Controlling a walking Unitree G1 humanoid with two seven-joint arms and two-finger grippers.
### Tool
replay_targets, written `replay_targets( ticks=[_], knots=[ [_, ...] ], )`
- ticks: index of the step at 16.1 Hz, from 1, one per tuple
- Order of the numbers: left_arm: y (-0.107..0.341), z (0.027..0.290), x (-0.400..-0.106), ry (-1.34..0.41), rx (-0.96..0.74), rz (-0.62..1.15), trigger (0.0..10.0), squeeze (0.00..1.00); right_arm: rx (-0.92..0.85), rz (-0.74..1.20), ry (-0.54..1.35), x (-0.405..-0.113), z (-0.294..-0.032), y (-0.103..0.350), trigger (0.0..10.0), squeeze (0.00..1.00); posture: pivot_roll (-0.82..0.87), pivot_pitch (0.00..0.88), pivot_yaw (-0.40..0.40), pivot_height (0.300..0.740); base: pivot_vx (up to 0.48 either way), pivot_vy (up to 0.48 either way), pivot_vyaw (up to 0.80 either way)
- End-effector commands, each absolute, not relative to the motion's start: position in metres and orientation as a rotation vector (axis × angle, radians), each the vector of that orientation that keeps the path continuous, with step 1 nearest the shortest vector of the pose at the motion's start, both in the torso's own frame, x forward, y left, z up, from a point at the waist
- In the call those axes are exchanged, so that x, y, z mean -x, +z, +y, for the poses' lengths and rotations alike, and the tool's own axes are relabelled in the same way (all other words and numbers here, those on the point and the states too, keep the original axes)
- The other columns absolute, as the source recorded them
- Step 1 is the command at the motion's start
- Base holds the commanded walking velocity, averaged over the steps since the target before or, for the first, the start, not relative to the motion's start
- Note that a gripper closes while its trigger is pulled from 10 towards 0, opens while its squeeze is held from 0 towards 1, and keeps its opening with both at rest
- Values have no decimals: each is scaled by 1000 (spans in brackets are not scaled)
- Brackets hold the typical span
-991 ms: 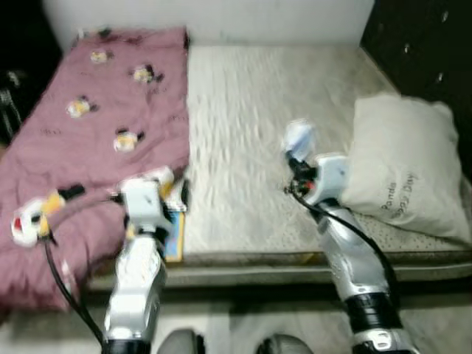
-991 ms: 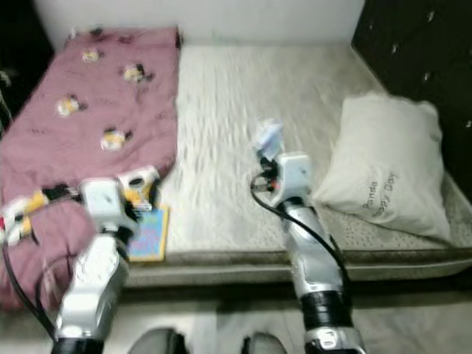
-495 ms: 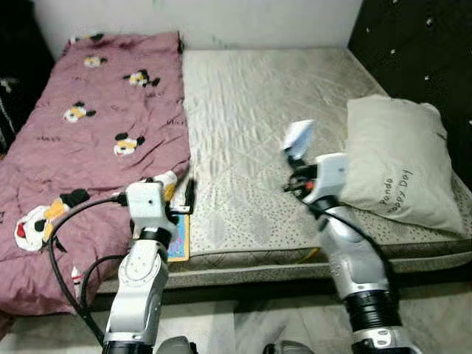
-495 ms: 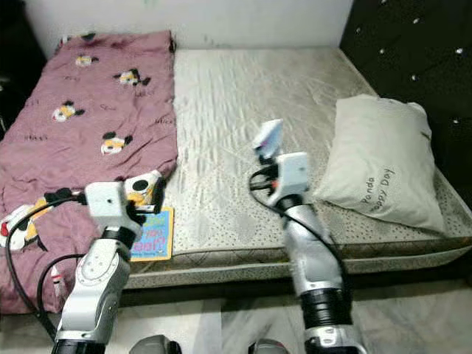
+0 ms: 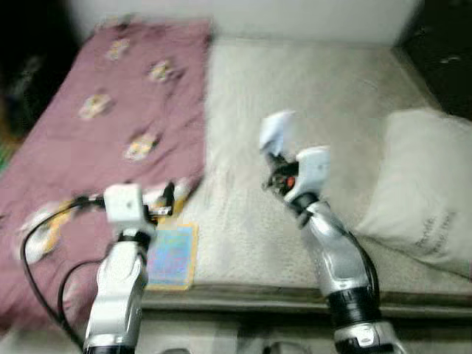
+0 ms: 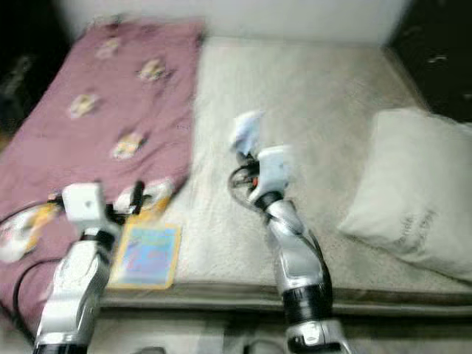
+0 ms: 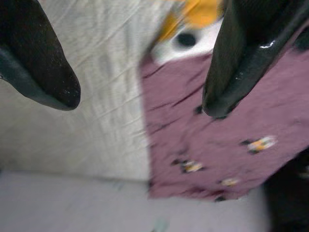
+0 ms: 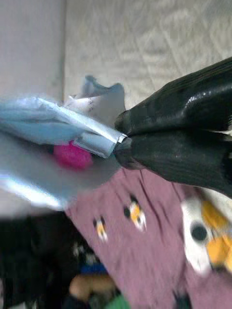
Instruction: Clean up the room
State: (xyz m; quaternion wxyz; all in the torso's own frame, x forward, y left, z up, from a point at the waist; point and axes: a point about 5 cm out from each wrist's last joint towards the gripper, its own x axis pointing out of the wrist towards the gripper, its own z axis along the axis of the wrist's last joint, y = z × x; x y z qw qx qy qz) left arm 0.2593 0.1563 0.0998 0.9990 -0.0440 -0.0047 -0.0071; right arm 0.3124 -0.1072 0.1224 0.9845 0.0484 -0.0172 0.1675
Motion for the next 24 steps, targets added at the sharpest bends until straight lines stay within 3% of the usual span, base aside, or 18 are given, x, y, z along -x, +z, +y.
replay_targets(
  ticks=[1,24],
  knots=[
    [100,145,-260,-36,97,-3,10000,0,-86,-22,280,-312,-125,118,10000,0,-2,45,1,740,244,0,0],
    [96,145,-261,-2,97,22,10000,0,-112,5,265,-314,-123,116,10000,0,-4,46,-2,740,0,0,0]
  ],
)
